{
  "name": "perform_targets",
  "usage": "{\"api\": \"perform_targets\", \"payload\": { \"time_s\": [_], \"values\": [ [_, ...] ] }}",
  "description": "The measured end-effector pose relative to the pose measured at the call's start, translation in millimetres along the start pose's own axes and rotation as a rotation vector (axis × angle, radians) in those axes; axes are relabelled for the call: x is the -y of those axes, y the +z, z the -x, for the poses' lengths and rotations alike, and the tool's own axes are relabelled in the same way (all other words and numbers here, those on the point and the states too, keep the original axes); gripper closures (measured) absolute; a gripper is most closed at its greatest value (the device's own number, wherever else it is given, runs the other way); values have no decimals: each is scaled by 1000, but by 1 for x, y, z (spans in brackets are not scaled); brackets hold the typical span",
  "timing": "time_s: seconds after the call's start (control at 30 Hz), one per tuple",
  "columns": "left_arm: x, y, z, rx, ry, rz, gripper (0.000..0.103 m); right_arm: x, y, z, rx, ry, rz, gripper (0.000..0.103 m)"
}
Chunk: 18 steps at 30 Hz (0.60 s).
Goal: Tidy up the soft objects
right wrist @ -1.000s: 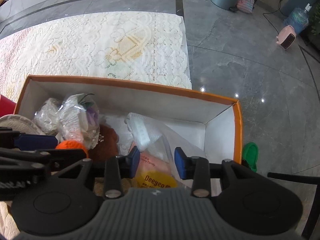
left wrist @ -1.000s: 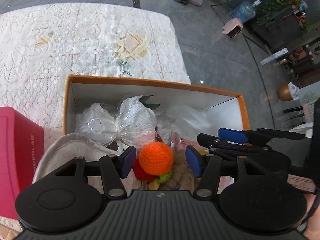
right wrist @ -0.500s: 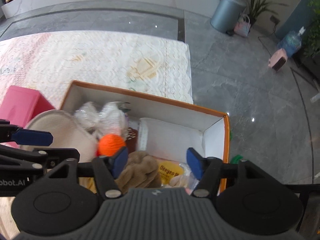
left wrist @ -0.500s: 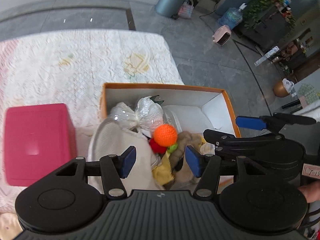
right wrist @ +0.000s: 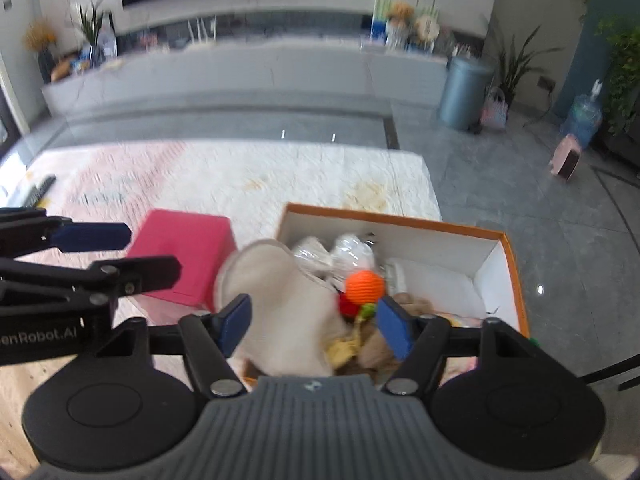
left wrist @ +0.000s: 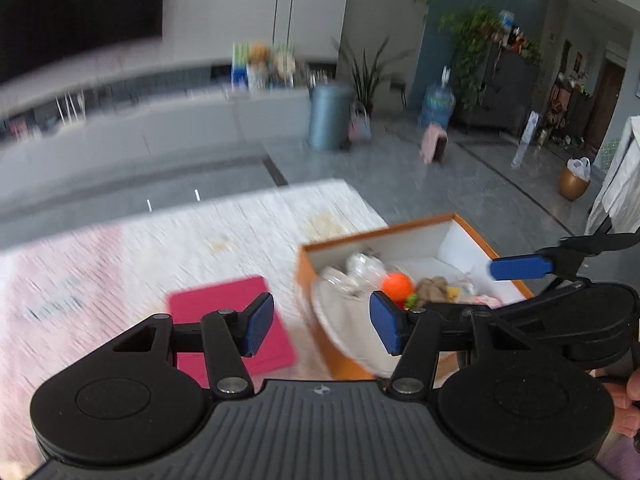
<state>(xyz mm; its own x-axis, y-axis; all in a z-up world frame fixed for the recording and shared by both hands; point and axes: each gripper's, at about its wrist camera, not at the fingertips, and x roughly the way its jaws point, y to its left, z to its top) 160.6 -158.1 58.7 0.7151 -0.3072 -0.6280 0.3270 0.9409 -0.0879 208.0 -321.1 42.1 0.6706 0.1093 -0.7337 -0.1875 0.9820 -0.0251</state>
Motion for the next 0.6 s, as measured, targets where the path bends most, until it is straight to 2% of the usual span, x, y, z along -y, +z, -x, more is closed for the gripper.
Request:
{"api": "perform_targets", "payload": {
  "time_s": [0.17,0.27,0.4,0.6],
  "values": [
    [-22,-27,35,124,17,-9,38,-36,-37,32,159,-19,-33,14],
    [-34,-46,50,176,48,-10,38,-59,-58,49,251,-38,-47,6],
    [-46,-72,66,237,106,8,38,-89,-89,64,369,-87,-62,5],
    [-55,-107,65,291,190,38,38,-128,-129,55,474,-150,-73,5]
  ]
}}
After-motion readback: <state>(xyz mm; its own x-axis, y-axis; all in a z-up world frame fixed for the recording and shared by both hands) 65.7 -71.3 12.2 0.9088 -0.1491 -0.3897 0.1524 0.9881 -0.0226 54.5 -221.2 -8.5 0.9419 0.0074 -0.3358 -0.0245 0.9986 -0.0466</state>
